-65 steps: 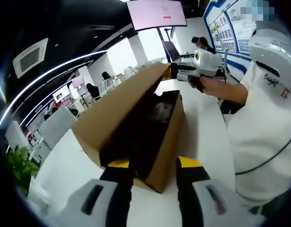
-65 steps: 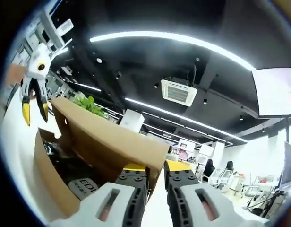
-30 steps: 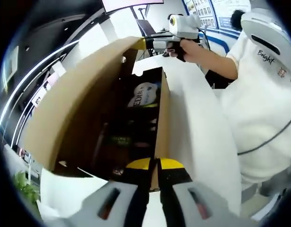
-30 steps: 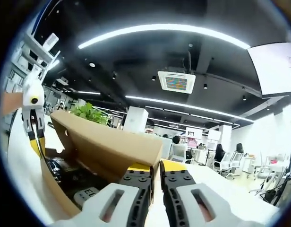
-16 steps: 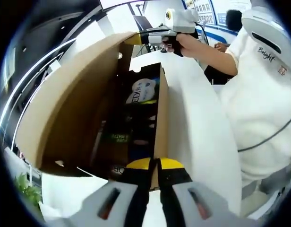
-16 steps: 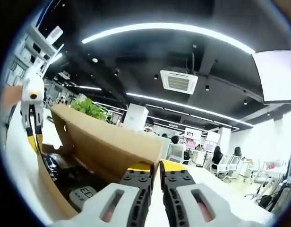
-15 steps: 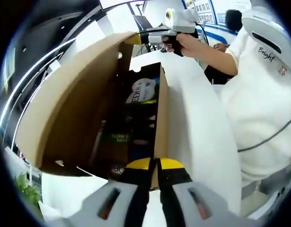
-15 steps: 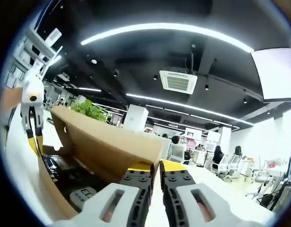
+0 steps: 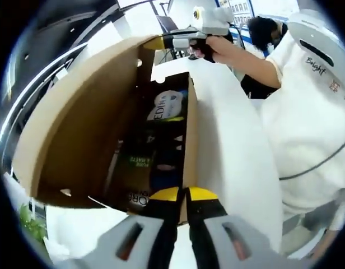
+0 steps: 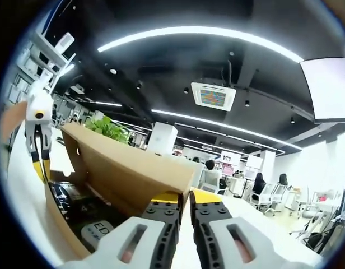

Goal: Operate the shoe box by opening the lid, removing the specified soft item, and placing it in the target area until the item is outside and the box remains undamaged.

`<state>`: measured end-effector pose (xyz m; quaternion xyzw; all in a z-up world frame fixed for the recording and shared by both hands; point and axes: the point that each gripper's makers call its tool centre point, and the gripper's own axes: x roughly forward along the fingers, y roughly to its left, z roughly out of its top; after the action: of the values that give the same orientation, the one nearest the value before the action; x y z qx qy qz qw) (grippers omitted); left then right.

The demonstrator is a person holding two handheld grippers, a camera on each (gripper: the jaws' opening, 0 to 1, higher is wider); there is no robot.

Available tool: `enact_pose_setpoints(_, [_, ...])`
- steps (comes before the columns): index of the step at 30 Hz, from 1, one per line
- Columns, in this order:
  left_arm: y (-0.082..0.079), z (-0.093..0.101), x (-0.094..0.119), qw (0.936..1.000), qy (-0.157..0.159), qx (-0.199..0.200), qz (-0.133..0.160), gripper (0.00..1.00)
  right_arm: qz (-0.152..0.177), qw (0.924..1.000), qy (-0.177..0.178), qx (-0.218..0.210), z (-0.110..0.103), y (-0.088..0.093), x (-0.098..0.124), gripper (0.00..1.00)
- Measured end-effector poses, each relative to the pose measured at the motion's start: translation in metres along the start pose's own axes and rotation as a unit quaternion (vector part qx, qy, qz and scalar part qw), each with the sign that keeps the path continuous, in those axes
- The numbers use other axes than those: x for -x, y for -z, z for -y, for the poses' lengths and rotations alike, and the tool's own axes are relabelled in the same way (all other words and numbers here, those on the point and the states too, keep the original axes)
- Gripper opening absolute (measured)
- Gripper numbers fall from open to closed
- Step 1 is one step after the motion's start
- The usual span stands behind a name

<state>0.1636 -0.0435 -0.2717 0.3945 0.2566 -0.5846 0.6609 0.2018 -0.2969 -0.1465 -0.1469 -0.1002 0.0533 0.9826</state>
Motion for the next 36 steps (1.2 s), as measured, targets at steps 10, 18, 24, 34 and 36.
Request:
enact_pose_setpoints(10, [0.001, 0.001, -0.009, 0.9995, 0.002, -0.016, -0.029, 0.04, 0.000, 0.9995, -0.016, -0.029, 0.002, 0.000, -0.002, 0.04])
enact_pose_setpoints(18, [0.001, 0.001, -0.008, 0.9989, 0.015, -0.019, -0.040, 0.03, 0.022, 0.9968, -0.029, -0.072, 0.004, -0.008, -0.008, 0.05])
enact_pose_setpoints(24, [0.001, 0.002, -0.007, 0.9989, 0.006, -0.021, -0.042, 0.03, 0.038, 0.9948, -0.020, -0.093, 0.008, -0.010, -0.019, 0.04])
enact_pose_setpoints(34, [0.001, 0.000, -0.006, 0.9989, -0.015, 0.035, -0.029, 0.04, 0.014, 0.9968, 0.009, -0.078, 0.013, -0.009, -0.034, 0.02])
enact_pose_setpoints(36, [0.001, 0.000, -0.006, 0.9985, -0.016, 0.045, -0.026, 0.05, 0.013, 0.9968, 0.009, -0.078, 0.013, -0.009, -0.036, 0.01])
